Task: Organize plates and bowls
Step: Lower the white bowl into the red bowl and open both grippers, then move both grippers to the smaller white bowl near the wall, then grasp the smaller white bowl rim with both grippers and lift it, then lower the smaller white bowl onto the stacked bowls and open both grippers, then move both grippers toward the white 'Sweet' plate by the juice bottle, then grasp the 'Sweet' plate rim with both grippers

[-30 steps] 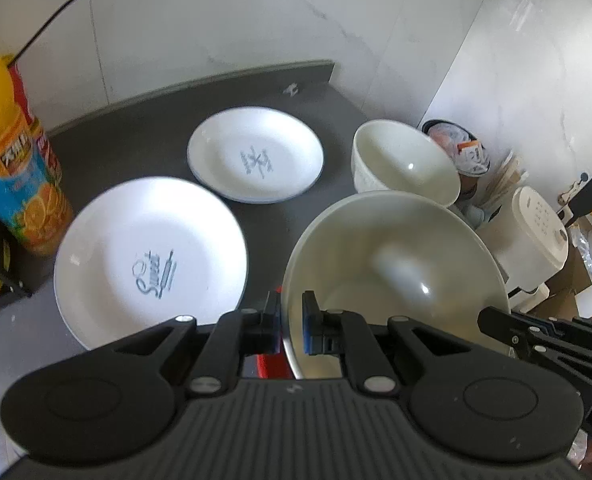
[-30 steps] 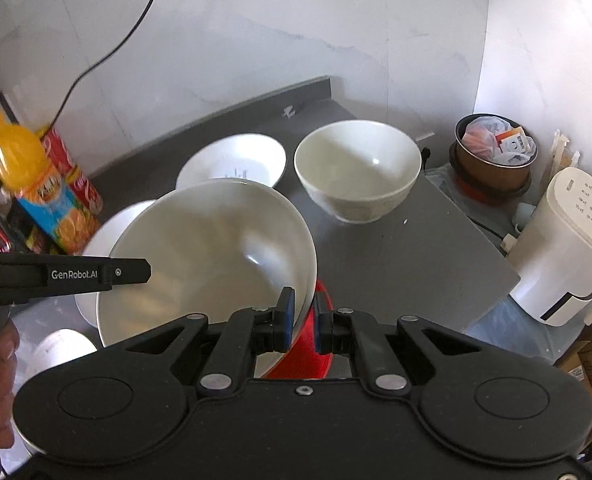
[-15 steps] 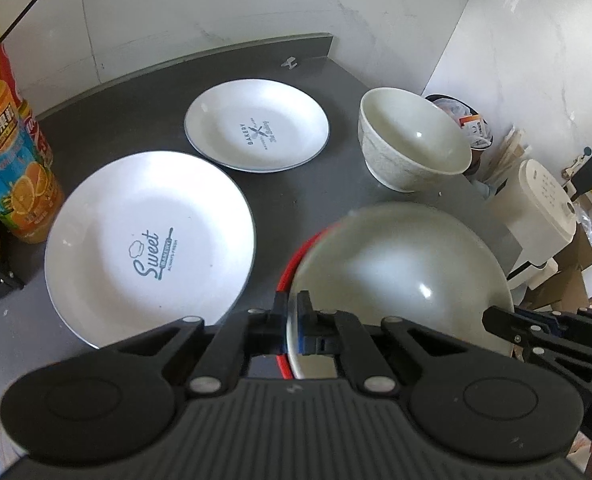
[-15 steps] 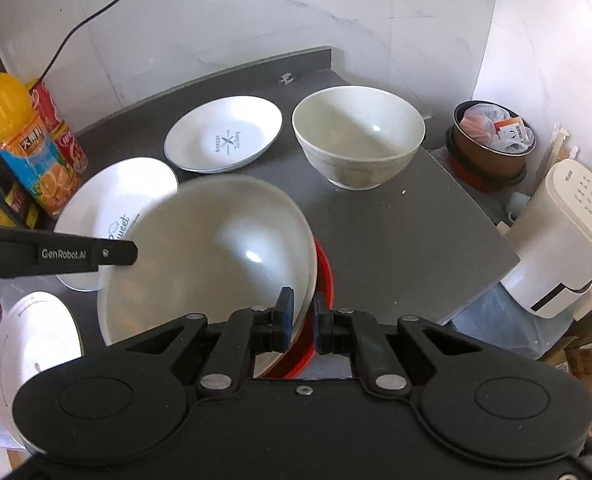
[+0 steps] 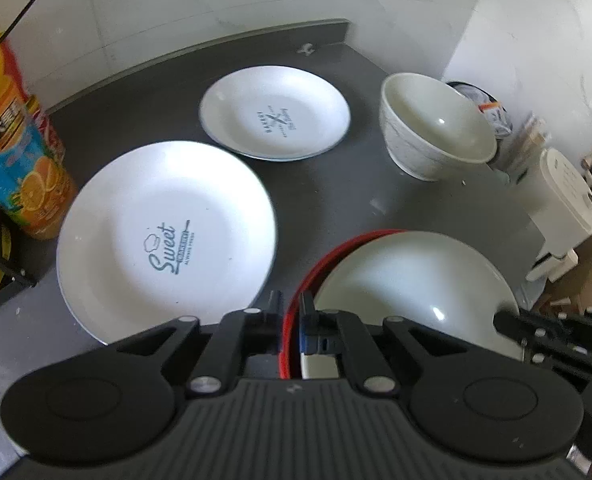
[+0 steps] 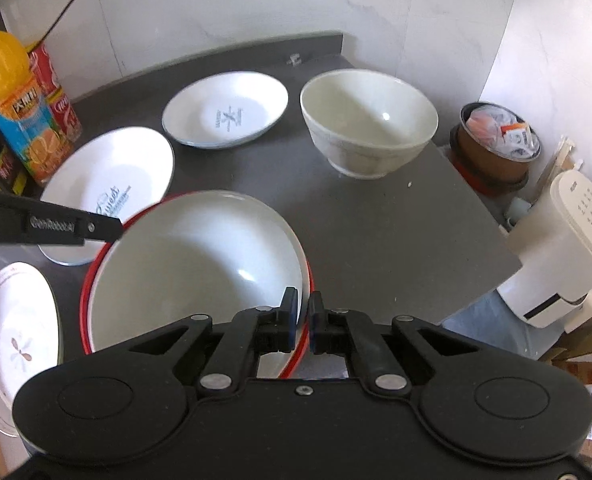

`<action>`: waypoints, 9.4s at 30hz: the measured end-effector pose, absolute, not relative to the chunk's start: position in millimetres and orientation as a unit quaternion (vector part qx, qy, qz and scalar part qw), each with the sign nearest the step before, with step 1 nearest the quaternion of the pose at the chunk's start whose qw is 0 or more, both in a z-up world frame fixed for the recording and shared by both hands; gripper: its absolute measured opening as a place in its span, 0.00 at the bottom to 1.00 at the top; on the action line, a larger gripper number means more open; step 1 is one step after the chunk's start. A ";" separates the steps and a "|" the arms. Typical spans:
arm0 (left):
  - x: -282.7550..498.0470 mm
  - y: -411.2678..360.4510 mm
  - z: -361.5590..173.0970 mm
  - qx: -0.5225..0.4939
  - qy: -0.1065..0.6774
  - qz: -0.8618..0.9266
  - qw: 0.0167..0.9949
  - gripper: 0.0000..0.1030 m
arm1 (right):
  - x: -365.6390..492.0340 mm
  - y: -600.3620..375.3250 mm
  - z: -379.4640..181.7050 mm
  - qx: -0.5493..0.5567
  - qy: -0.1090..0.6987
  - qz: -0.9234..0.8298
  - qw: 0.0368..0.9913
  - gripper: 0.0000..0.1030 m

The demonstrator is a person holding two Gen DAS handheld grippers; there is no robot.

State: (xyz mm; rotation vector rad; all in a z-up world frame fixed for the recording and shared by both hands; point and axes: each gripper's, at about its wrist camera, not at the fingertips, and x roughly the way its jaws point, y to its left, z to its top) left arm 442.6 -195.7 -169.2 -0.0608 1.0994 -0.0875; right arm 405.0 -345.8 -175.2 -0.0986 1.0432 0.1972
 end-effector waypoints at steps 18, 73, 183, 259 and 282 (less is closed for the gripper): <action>456.4 -186.3 -172.7 -0.065 0.536 -0.031 0.841 0.30 | 421.3 -358.7 -194.6 -0.028 0.515 0.094 0.852 0.17; 630.5 -302.8 -223.6 -0.102 0.529 0.002 0.842 0.25 | 596.5 -467.4 -228.4 0.139 0.505 0.108 0.845 0.26; 419.8 -212.8 -169.7 -0.024 0.549 -0.099 0.829 0.13 | 373.7 -354.0 -153.8 0.060 0.511 0.079 0.854 0.29; 449.3 -11.7 -223.4 -0.259 0.505 0.222 0.793 0.47 | 588.7 -200.3 -221.5 0.016 0.644 0.233 0.729 0.39; 468.8 -15.9 -247.1 -0.267 0.503 0.183 0.801 0.11 | 584.6 -181.6 -242.3 -0.018 0.636 0.215 0.741 0.16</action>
